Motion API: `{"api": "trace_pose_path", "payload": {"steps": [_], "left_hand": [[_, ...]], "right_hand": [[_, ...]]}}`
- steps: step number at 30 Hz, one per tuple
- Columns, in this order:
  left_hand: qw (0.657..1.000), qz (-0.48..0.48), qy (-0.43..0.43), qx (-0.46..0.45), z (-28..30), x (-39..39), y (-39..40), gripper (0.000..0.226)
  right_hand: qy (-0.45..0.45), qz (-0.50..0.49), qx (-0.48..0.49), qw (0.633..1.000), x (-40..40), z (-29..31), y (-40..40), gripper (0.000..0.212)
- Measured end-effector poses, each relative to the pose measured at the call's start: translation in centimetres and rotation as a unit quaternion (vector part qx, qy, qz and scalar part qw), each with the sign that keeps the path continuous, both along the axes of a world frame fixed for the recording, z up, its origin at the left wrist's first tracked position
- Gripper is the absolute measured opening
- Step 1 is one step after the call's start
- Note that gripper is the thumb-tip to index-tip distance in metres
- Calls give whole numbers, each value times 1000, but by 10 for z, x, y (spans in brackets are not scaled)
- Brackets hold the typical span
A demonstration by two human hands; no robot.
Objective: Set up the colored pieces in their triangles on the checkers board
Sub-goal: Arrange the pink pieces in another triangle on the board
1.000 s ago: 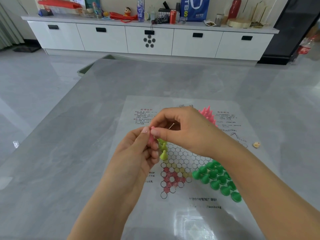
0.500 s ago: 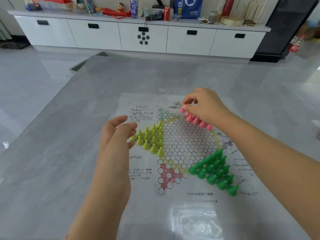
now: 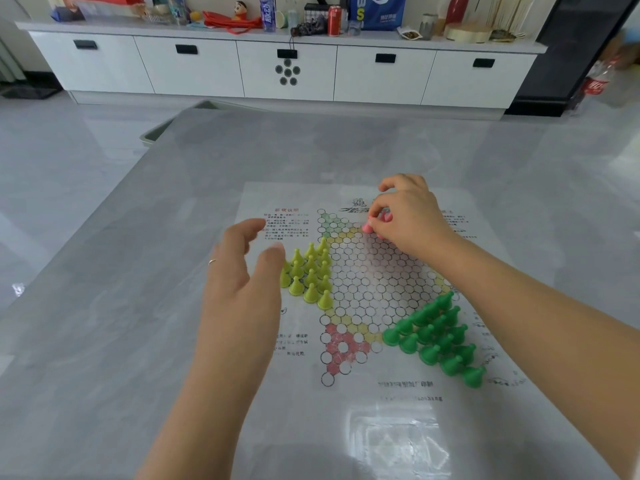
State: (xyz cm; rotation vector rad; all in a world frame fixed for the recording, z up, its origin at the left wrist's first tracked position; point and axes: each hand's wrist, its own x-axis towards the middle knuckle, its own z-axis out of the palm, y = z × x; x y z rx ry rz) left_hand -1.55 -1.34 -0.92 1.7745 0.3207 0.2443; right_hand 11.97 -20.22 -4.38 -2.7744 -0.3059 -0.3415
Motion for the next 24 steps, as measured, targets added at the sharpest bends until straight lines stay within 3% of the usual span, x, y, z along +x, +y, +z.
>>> {"api": "trace_pose_path", "payload": {"steps": [4,8,14,17,21,24], "left_hand": [[963,-69,17,260,-6,-3,1,60],[924,-84,53,368,-14,-2,3,71],[908,-86,55,406,-20,-1,7,72],[904,-87,61,413,-21,0,10,72],[911,-101,61,394,-18,-2,12,69],[924,-109,38,364,-14,-3,10,70]], "right_hand": [[7,2,-16,1000,0,1,-2,15],[5,4,-11,1000,-1,0,-2,14],[12,10,-30,999,-3,1,-2,18],[25,4,59,998,-9,18,-5,30],[-41,2,53,998,-22,55,-45,17],[49,-17,17,998,-49,58,-92,16]]}}
